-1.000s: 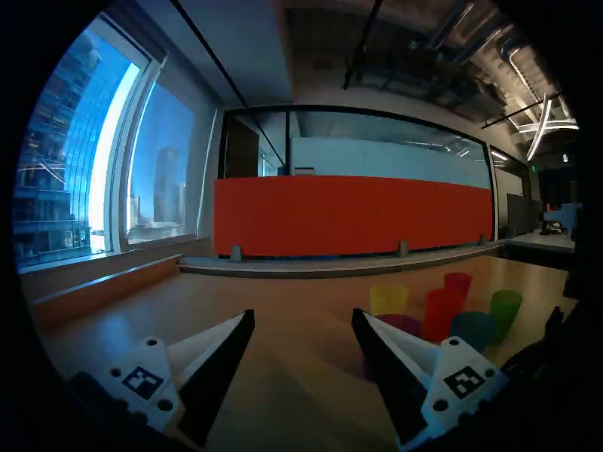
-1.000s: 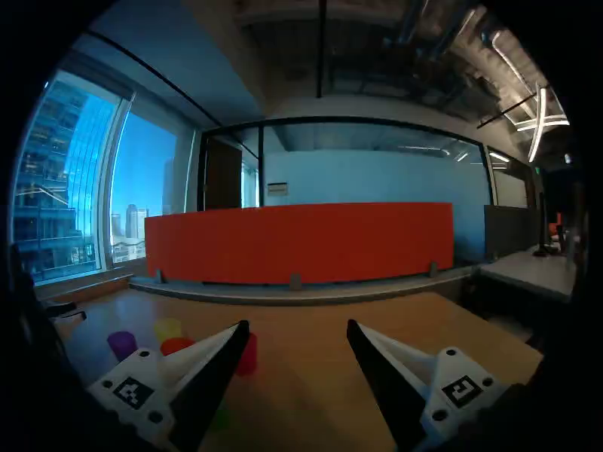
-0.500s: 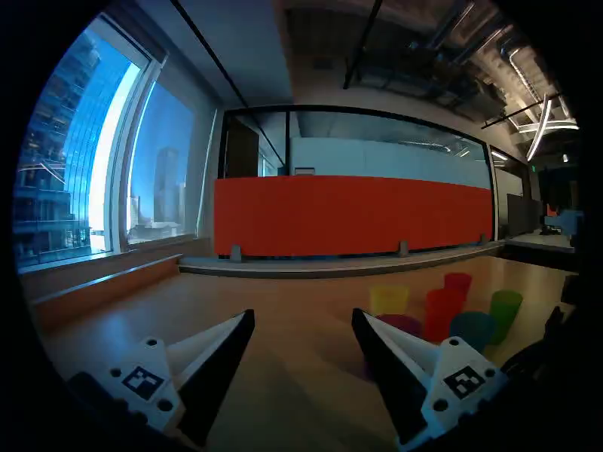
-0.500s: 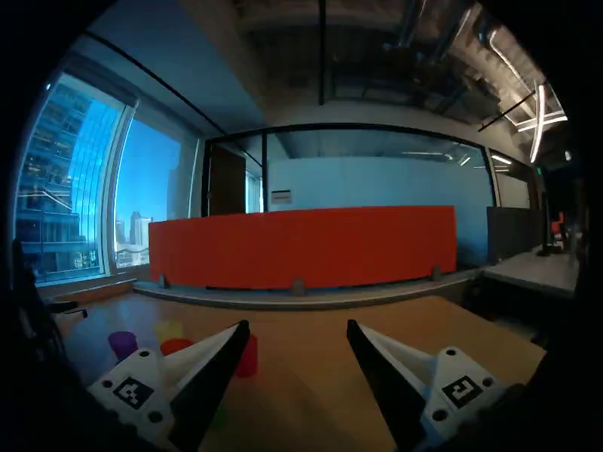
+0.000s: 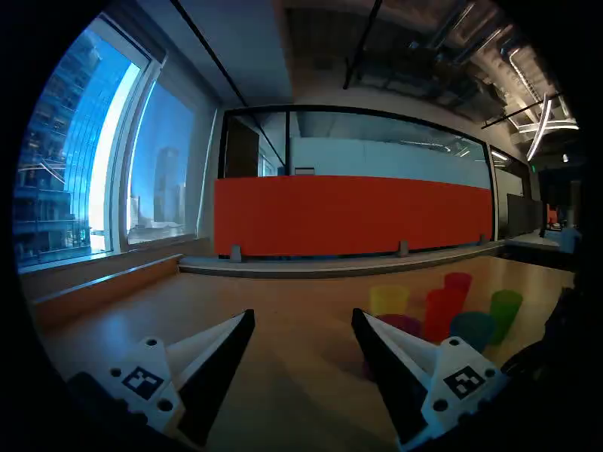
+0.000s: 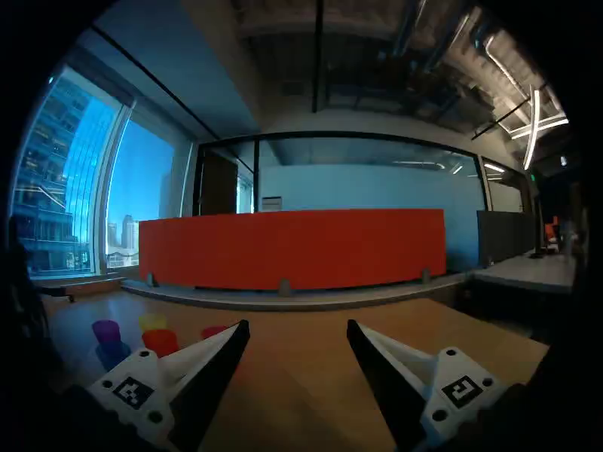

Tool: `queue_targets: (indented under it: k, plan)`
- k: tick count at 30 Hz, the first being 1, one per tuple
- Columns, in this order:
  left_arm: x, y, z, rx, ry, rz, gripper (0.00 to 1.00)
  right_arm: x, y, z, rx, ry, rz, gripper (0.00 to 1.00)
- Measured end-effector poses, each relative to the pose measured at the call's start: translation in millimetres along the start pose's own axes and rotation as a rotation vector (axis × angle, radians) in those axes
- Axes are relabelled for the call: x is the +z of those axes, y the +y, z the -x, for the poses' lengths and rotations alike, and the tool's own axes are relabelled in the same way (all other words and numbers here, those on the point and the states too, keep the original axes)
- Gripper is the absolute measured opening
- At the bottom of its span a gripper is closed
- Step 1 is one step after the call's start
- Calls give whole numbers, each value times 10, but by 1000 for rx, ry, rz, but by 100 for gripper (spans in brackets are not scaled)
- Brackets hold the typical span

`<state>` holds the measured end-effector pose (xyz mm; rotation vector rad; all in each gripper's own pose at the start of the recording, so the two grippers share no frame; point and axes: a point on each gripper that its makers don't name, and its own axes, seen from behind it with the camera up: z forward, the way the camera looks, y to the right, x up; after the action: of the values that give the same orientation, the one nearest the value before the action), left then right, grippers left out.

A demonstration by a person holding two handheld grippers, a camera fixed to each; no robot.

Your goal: Pour water

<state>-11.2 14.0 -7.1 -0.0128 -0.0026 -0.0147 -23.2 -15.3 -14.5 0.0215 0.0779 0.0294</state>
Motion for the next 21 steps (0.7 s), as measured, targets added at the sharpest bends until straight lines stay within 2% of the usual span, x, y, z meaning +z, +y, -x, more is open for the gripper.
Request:
queue_targets:
  k: [8,21]
  plan:
    - [5,0,-3,0,0,0,96,65,32,190,-19,-14,8,100]
    - [7,-1,1,0,0,0,96,93,65,341,11,-37,14,100]
